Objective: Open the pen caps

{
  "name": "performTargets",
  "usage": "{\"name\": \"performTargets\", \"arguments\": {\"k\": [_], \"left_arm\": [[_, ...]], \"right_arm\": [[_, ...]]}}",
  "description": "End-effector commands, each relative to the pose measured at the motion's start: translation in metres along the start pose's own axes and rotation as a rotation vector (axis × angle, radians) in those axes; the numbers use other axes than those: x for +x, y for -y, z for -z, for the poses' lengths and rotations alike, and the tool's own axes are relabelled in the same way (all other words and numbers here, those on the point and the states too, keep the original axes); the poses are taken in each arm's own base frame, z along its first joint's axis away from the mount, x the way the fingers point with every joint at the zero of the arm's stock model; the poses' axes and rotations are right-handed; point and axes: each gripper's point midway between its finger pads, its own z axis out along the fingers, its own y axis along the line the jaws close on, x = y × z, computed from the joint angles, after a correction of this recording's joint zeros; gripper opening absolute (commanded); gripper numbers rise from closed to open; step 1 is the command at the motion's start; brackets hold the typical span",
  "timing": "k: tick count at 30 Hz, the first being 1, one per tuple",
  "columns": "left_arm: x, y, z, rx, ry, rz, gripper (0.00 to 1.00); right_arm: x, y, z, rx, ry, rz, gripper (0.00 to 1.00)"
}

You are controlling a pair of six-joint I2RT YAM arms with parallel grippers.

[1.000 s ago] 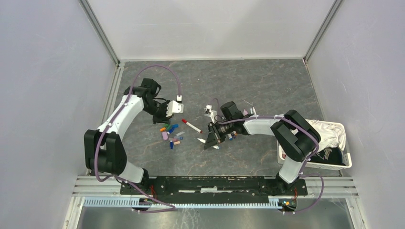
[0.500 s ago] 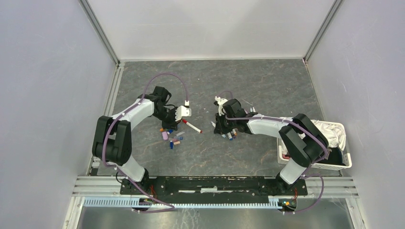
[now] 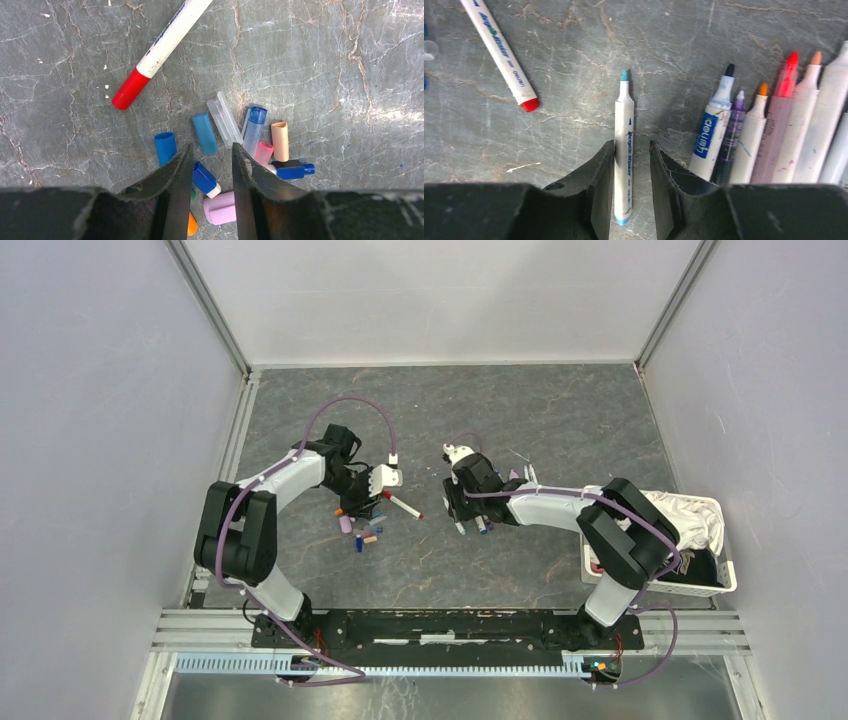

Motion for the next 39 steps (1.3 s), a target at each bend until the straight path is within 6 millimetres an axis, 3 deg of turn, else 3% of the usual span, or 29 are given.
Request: {"name": "performTargets", "arguments": {"k": [1,8,10,12,18,21,22,23,24,27,34,37,39], "left_arm": [[-0.016,0.001,0.009,-0.005,0.046,0.009,0.41],[-0.044,-0.003,0.043,-0.048,0.095,0.027,0.44],[-0.055,-0.004,0.058,-0.055,0.123,0.039,0.47],[-0.067,-0.004,0.076,-0.059,0.157,0.045,0.57],[-0.085,-0.003,0.124,-0.101,0.256,0.094,0.60],[-0.090,-0.005,0.145,-0.146,0.285,0.115,0.60],[-0.092,-0.008,0.151,-0.169,0.290,0.120,0.74],[-0.093,-0.011,0.156,-0.198,0.286,0.136,0.97],[-0.095,-0.015,0.161,-0.227,0.286,0.158,0.99],[-0.091,-0.027,0.178,-0.321,0.240,0.215,1.00],[-0.111,-0.046,0.220,-0.547,0.326,0.294,1.00],[-0.110,-0.052,0.214,-0.588,0.382,0.328,1.00],[-0.104,-0.046,0.189,-0.510,0.393,0.317,1.00]], "right_arm": [[-0.022,0.009,0.011,0.088,0.060,0.024,0.37],[-0.064,-0.031,0.024,0.011,0.165,0.121,0.40],[-0.073,-0.048,0.022,-0.030,0.166,0.142,0.41],[-0.078,-0.065,0.015,-0.084,0.162,0.157,0.45],[-0.083,-0.100,-0.006,-0.211,0.151,0.196,0.53],[-0.080,-0.105,-0.019,-0.222,0.124,0.221,0.54],[-0.077,-0.106,-0.025,-0.222,0.108,0.231,0.54],[-0.074,-0.107,-0.029,-0.222,0.097,0.241,0.54],[-0.072,-0.108,-0.033,-0.224,0.087,0.253,0.54],[-0.061,-0.107,-0.044,-0.208,0.049,0.285,0.53],[-0.038,-0.091,-0.053,-0.165,-0.006,0.325,0.36],[-0.032,-0.087,-0.049,-0.161,-0.009,0.346,0.23],[-0.033,-0.084,-0.045,-0.161,0.002,0.358,0.13]]}}
